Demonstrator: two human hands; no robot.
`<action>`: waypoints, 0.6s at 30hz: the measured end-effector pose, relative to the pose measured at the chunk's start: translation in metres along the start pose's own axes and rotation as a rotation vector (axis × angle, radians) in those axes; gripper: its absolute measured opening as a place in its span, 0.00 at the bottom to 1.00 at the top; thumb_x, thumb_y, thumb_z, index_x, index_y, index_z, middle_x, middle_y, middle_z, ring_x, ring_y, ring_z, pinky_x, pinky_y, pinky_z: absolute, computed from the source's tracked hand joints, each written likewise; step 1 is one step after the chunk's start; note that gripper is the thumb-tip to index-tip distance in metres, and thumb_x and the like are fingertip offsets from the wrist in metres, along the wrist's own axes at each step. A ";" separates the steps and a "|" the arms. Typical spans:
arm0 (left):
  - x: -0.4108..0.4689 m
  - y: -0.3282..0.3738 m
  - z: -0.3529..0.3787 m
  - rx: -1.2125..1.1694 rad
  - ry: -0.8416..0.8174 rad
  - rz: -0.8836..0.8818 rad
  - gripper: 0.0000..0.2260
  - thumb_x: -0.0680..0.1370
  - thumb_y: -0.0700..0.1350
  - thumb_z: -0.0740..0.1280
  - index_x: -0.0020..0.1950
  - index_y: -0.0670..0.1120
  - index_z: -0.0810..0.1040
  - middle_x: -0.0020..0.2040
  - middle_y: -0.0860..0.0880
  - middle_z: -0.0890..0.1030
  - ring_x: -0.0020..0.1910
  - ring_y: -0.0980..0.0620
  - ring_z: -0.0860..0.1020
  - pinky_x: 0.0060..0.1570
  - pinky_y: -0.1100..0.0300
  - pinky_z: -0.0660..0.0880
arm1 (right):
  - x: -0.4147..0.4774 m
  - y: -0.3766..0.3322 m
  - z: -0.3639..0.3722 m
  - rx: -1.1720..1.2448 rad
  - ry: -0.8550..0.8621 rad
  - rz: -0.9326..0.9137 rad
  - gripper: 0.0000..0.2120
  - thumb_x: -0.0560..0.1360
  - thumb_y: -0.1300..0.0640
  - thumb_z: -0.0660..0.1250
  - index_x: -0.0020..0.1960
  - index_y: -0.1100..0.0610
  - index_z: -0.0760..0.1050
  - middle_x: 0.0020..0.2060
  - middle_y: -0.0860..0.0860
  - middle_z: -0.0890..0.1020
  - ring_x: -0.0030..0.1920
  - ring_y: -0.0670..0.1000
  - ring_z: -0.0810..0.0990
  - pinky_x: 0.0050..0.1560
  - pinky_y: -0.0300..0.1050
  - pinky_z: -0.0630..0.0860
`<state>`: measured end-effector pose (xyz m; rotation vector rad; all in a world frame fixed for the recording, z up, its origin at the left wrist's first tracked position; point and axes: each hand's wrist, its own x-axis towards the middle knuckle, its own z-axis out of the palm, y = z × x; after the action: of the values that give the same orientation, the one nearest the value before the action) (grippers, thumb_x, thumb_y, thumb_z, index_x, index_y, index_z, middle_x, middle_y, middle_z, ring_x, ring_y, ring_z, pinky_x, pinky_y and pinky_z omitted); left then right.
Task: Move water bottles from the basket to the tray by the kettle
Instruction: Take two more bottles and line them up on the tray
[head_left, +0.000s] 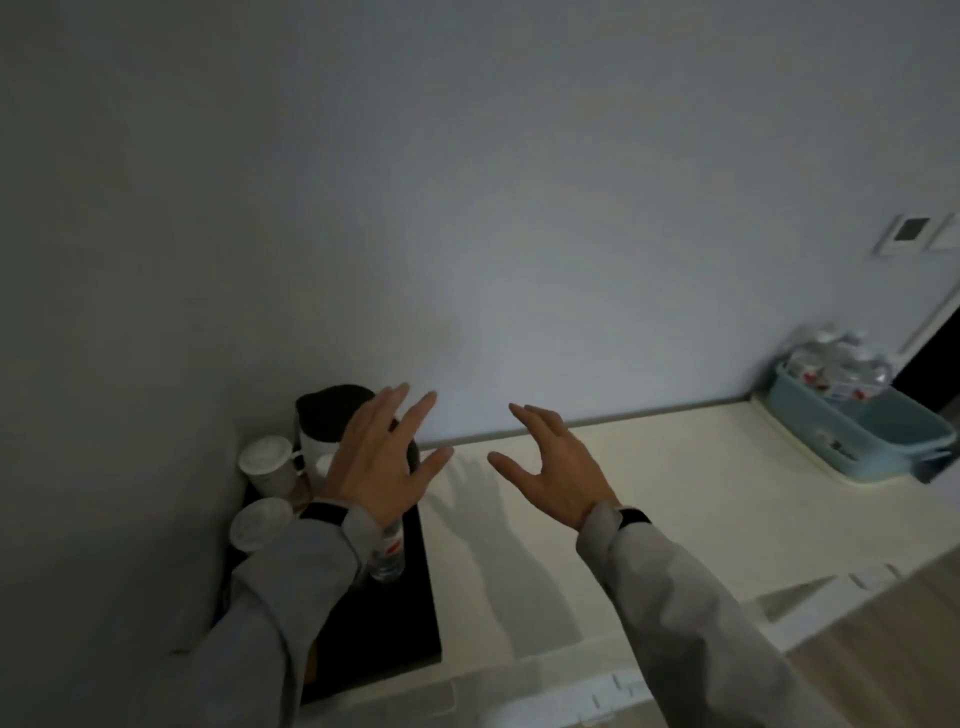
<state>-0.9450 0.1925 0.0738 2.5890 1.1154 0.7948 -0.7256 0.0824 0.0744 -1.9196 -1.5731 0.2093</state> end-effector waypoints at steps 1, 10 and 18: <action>0.006 0.019 -0.003 0.021 0.018 0.052 0.31 0.77 0.64 0.61 0.78 0.55 0.60 0.79 0.44 0.62 0.78 0.42 0.59 0.76 0.42 0.58 | -0.002 0.007 -0.019 -0.020 0.025 -0.021 0.35 0.75 0.35 0.64 0.77 0.47 0.61 0.75 0.50 0.66 0.74 0.53 0.67 0.71 0.53 0.68; 0.061 0.206 0.018 0.116 0.088 0.218 0.33 0.76 0.70 0.52 0.78 0.61 0.53 0.80 0.48 0.57 0.79 0.46 0.55 0.77 0.43 0.54 | -0.060 0.110 -0.209 -0.121 0.259 -0.055 0.36 0.74 0.27 0.57 0.78 0.40 0.55 0.79 0.46 0.60 0.80 0.52 0.54 0.78 0.59 0.55; 0.095 0.355 0.080 0.082 0.101 0.287 0.32 0.76 0.70 0.53 0.78 0.61 0.53 0.79 0.47 0.60 0.78 0.45 0.58 0.76 0.44 0.57 | -0.097 0.218 -0.326 -0.145 0.309 -0.007 0.36 0.74 0.28 0.58 0.77 0.39 0.56 0.78 0.46 0.61 0.79 0.52 0.55 0.76 0.63 0.59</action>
<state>-0.6308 0.0176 0.1829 2.8480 0.8255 0.9680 -0.4099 -0.1458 0.1806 -1.9460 -1.4182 -0.2023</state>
